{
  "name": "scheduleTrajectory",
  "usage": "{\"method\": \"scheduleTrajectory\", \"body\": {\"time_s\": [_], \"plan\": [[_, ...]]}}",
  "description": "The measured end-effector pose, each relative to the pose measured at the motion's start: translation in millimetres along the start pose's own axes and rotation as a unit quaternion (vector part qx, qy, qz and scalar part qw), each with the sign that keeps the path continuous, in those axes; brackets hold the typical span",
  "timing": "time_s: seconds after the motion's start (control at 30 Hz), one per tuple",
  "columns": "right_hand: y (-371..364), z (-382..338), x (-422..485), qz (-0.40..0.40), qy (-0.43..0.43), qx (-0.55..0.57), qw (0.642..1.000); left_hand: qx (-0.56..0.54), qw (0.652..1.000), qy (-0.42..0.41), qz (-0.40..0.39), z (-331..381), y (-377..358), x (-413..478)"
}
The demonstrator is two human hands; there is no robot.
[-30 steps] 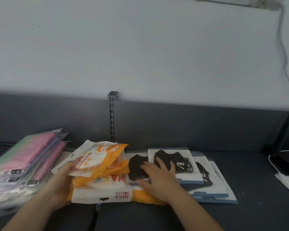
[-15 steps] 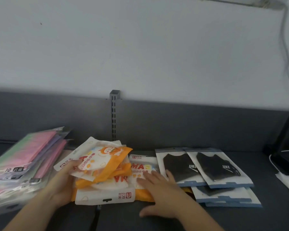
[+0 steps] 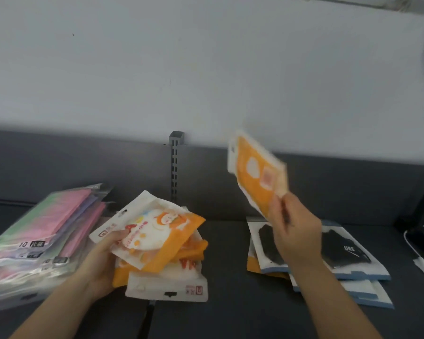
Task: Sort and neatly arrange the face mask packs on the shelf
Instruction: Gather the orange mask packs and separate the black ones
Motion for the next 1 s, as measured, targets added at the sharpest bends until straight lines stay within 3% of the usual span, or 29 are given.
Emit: {"method": "scheduleTrajectory", "body": {"time_s": [0.07, 0.17, 0.27, 0.37, 0.43, 0.6, 0.67, 0.73, 0.83, 0.9, 1.0], "plan": [[-15, -41, 6, -0.031, 0.148, -0.02, 0.988, 0.031, 0.999, 0.013, 0.005, -6, -11, -2], [-72, -94, -14, -0.202, 0.267, -0.063, 0.94, 0.068, 0.997, -0.006, 0.032, -9, -13, 1], [-116, -116, -40, -0.343, 0.225, -0.063, 0.91, 0.042, 0.996, -0.036, 0.066, -9, -5, 1], [-121, -118, -33, -0.32, 0.18, -0.095, 0.925, 0.001, 0.998, -0.058, 0.025, -8, -16, -5], [-121, -110, -25, -0.313, 0.14, -0.13, 0.93, -0.015, 0.998, -0.041, -0.047, -7, -25, -4], [-134, -99, -27, -0.385, 0.058, -0.165, 0.906, -0.088, 0.987, 0.037, -0.131, -17, -27, 7], [-137, -114, -23, -0.415, 0.097, -0.153, 0.892, -0.061, 0.989, 0.035, -0.131, -16, -27, 8], [-146, -129, -28, -0.487, 0.179, -0.094, 0.85, -0.017, 0.991, 0.023, -0.132, -13, -33, 5], [-142, -134, -23, -0.522, 0.237, -0.001, 0.819, 0.035, 0.996, 0.003, -0.085, -6, -37, 1], [-133, -121, -16, -0.49, 0.169, 0.112, 0.847, 0.048, 0.995, 0.022, -0.082, -6, -36, 3], [-115, -55, 0, -0.261, -0.146, 0.2, 0.933, 0.067, 0.995, 0.04, -0.067, -5, -29, 8]]}}
Point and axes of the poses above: each hand's wrist, its own x-axis towards the middle knuckle, its own y-axis out of the back of the hand, z = x × y, the point moved 7 cm from there along x, towards the middle knuckle, and after that the axes turned 15 degrees about y, right-handed, at the moved point
